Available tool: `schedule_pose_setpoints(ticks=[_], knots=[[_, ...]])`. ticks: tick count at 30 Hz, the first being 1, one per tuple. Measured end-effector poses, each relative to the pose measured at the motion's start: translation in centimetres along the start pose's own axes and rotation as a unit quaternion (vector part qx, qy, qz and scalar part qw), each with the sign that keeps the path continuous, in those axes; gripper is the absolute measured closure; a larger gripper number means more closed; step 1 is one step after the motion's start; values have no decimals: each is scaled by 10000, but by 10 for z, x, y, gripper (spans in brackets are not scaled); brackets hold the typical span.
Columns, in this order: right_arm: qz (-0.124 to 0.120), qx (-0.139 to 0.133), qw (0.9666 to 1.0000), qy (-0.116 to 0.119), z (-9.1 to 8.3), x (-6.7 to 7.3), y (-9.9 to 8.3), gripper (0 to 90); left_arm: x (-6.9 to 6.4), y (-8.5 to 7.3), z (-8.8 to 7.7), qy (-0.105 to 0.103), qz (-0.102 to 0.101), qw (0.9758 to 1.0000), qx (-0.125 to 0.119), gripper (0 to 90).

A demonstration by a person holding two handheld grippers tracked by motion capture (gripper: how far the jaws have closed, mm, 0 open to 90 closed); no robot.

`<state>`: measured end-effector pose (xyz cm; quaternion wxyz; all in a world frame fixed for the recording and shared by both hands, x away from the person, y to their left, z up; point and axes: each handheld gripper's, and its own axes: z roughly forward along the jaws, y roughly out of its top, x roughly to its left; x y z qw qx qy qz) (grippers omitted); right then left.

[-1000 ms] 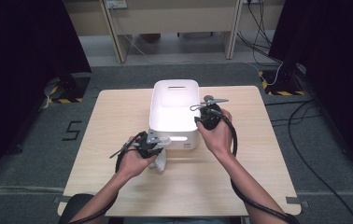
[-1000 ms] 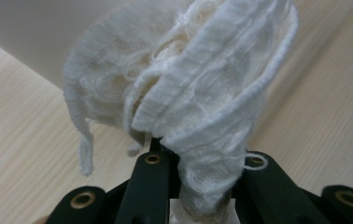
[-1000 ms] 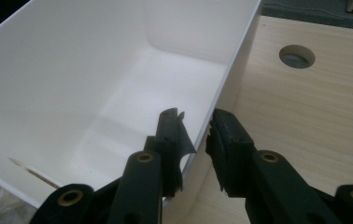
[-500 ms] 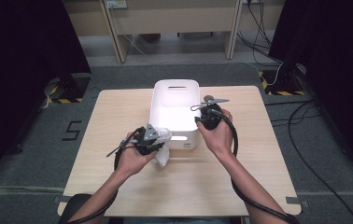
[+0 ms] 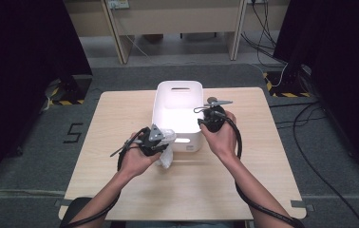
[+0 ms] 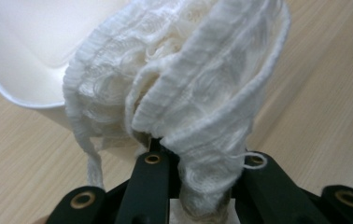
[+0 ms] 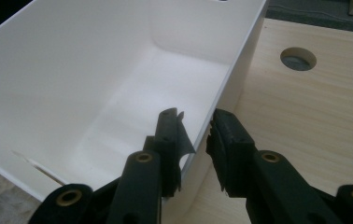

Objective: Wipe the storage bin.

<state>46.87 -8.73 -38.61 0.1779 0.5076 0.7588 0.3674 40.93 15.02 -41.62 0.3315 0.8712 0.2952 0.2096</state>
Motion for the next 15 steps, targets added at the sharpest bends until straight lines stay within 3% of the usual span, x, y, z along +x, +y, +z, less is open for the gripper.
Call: schedule_pose_setpoints(ticks=[15], knots=[[13,13,10000,34,0,1,1,725,-8,-1,14,-23,84,10000,40,782]])
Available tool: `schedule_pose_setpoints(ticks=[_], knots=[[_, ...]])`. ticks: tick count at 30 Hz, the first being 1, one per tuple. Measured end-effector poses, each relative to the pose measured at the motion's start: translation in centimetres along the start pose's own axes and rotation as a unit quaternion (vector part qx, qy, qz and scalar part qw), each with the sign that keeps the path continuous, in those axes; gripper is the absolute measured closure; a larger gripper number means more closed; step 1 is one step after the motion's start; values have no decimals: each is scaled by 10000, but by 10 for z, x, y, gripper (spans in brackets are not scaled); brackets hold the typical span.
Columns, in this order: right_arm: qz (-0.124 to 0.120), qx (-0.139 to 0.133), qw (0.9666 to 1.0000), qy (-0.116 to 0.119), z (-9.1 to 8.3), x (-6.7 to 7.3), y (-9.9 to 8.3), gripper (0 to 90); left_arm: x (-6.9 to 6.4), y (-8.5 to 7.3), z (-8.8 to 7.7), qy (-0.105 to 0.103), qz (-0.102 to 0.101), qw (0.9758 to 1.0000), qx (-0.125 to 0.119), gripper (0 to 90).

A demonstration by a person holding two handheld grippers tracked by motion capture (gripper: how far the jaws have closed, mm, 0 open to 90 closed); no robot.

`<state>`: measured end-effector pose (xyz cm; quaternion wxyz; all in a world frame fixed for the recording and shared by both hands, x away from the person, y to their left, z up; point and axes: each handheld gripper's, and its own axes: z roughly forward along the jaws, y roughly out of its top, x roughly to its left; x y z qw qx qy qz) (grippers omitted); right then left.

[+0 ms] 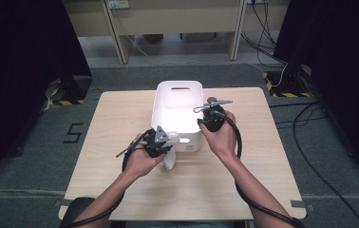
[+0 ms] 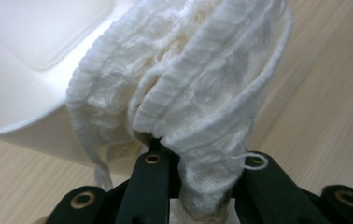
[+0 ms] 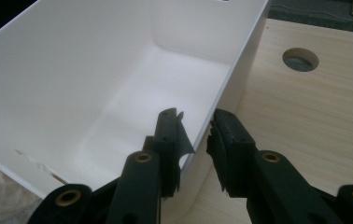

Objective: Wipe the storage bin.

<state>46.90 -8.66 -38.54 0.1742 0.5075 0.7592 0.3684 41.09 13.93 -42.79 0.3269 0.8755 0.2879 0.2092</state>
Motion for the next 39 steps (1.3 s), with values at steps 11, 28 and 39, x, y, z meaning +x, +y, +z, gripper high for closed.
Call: schedule_pose_setpoints(ticks=[11,28,39], knots=[[-27,-5,10000,-19,0,0,0,725,-6,-8,14,12,47,9998,178,782],[4,-19,10000,11,-1,0,0,724,-11,-10,29,5,-22,9998,220,782],[-2,-33,10000,18,-1,-1,0,717,-14,-7,35,-11,-131,9998,144,782]])
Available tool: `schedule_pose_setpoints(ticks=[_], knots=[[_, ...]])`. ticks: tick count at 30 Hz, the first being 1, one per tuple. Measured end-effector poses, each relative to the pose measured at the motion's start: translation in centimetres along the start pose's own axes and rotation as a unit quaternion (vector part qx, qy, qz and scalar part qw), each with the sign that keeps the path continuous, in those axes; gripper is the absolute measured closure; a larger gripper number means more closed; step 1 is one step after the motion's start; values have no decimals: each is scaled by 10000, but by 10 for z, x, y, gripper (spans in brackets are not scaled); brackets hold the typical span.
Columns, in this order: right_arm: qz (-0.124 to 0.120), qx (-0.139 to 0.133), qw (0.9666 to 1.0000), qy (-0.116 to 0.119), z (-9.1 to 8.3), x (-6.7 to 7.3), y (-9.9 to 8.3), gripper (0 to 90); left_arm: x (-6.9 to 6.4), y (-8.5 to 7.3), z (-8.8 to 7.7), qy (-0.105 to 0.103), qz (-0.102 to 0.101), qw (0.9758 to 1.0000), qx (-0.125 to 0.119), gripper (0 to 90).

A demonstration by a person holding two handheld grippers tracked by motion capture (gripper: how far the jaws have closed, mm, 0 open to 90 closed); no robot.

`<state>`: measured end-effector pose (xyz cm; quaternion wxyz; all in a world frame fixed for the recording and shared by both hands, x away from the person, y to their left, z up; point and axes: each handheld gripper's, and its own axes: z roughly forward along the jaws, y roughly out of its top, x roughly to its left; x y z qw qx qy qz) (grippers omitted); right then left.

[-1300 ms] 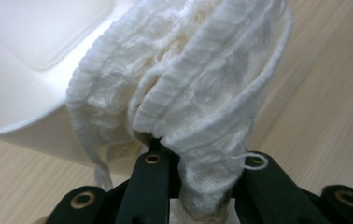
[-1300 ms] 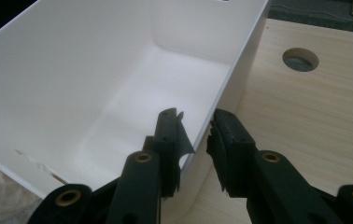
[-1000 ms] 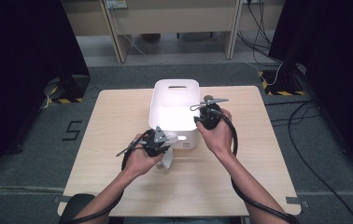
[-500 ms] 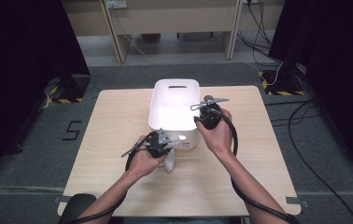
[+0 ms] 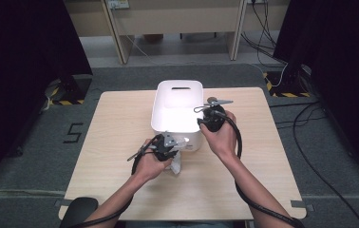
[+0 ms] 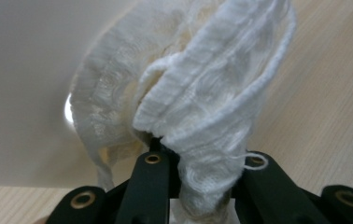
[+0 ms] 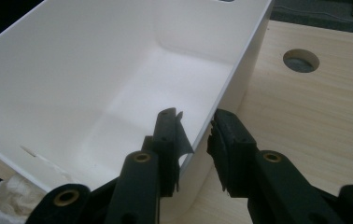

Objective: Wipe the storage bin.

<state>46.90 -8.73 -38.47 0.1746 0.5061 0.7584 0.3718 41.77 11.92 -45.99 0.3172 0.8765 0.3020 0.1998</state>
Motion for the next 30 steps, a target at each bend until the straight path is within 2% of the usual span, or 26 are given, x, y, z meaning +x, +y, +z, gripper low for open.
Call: schedule_pose_setpoints(ticks=[5,9,18,22,30], knots=[[30,19,10000,9,0,0,1,714,-1,4,-3,-16,-20,10000,-92,782],[37,4,10000,17,0,-1,0,713,-1,10,-10,-23,-14,9997,-240,782],[73,20,10000,18,0,-1,1,713,1,17,-27,30,-17,9992,-404,782],[68,24,10000,23,0,-1,1,712,1,21,-38,87,26,9989,-463,782],[77,26,10000,19,0,-1,1,711,2,28,-42,54,29,9988,-483,782]])
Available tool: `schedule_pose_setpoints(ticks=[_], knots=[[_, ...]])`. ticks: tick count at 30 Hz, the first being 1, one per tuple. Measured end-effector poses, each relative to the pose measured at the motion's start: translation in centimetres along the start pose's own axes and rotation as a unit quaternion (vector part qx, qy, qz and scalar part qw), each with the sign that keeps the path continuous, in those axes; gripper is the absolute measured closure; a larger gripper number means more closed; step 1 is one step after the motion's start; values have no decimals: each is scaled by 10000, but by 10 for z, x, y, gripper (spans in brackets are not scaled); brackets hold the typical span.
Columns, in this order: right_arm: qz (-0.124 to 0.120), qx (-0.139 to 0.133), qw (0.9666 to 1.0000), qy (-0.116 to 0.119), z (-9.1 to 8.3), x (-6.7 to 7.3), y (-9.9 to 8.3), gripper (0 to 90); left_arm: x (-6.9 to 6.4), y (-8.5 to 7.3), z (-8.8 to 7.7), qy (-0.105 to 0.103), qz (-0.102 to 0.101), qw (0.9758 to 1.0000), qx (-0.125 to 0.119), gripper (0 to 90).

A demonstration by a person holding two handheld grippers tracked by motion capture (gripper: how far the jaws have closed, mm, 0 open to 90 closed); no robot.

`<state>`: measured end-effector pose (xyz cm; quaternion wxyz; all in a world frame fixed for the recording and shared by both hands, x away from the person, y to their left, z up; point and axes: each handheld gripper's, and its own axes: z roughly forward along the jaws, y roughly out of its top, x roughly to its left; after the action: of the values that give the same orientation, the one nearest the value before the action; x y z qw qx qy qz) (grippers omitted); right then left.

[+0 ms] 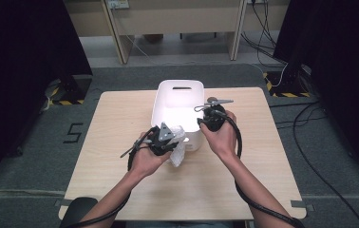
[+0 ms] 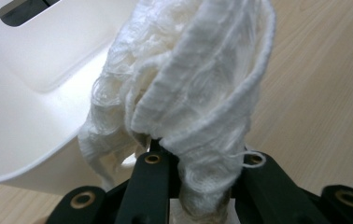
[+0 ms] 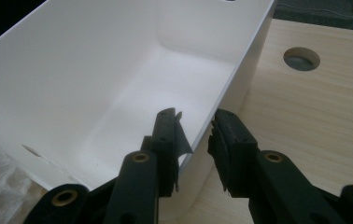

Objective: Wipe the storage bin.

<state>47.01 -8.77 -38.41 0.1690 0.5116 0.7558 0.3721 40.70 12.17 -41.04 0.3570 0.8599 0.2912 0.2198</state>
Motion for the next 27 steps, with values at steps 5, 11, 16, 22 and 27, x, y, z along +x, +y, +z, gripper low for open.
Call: schedule_pose_setpoints(ticks=[5,11,16,22,27], knots=[[7,-7,10000,-1,0,0,0,712,-2,1,5,-25,-27,10000,45,782],[-1,1,10000,-4,0,0,0,711,-6,2,13,6,53,9999,140,782],[1,5,10000,2,0,0,0,710,-7,2,16,-58,33,9997,231,782],[-4,4,10000,5,0,0,0,710,-9,-2,25,-111,19,9993,356,782],[-6,5,10000,14,0,-1,0,710,-11,-6,32,-149,33,9988,473,782]])
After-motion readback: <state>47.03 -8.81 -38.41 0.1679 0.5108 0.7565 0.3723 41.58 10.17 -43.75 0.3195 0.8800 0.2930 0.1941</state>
